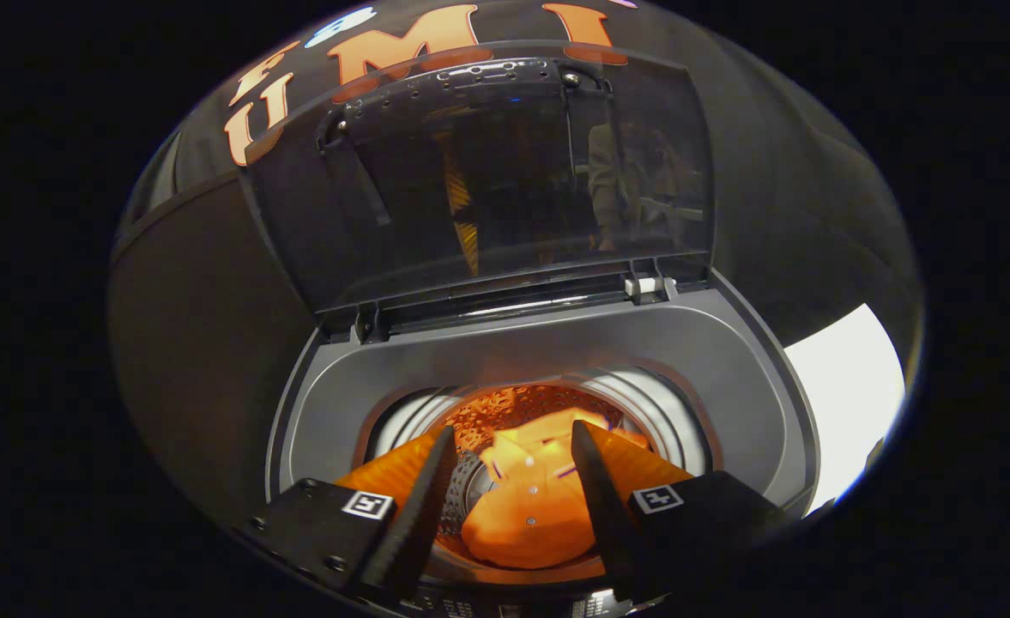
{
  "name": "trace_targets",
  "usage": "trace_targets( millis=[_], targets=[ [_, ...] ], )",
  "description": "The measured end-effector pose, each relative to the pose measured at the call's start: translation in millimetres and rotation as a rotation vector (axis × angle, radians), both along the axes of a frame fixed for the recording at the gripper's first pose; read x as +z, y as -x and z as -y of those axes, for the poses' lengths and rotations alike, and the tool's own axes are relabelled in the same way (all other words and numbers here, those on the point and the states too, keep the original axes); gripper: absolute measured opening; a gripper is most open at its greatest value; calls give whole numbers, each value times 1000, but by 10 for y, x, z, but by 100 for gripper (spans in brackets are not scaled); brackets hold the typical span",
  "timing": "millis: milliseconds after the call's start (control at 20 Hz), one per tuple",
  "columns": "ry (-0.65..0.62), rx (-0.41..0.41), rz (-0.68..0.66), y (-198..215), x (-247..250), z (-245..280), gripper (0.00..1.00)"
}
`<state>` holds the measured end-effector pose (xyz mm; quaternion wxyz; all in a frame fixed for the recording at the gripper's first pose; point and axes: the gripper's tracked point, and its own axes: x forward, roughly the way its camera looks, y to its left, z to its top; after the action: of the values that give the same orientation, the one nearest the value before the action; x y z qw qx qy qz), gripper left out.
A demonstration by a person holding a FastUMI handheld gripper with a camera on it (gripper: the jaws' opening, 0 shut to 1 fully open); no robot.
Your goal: Put the clothes into the washing machine and then close the washing machine lid.
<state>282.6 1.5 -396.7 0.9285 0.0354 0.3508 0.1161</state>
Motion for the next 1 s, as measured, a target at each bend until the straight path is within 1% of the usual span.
trace_targets(
  millis=[150, 200, 350, 500, 650, 750, 900, 1000],
  targets=[
    [1, 17, -13, 208, 142, -59, 98],
    [-3, 22, 15, 240, 286, -96, 98],
    [-3, 24, 124, 313, 874, -182, 98],
    [-32, 33, 280, 309, 1745, -339, 98],
    [-52, 68, 438, 228, 2612, -506, 97],
    [-79, 70, 492, 98, 2957, -606, 98],
    [-132, 67, 488, -172, 3215, -700, 98],
    [-121, 49, 469, -407, 3236, -641, 98]
  ],
)
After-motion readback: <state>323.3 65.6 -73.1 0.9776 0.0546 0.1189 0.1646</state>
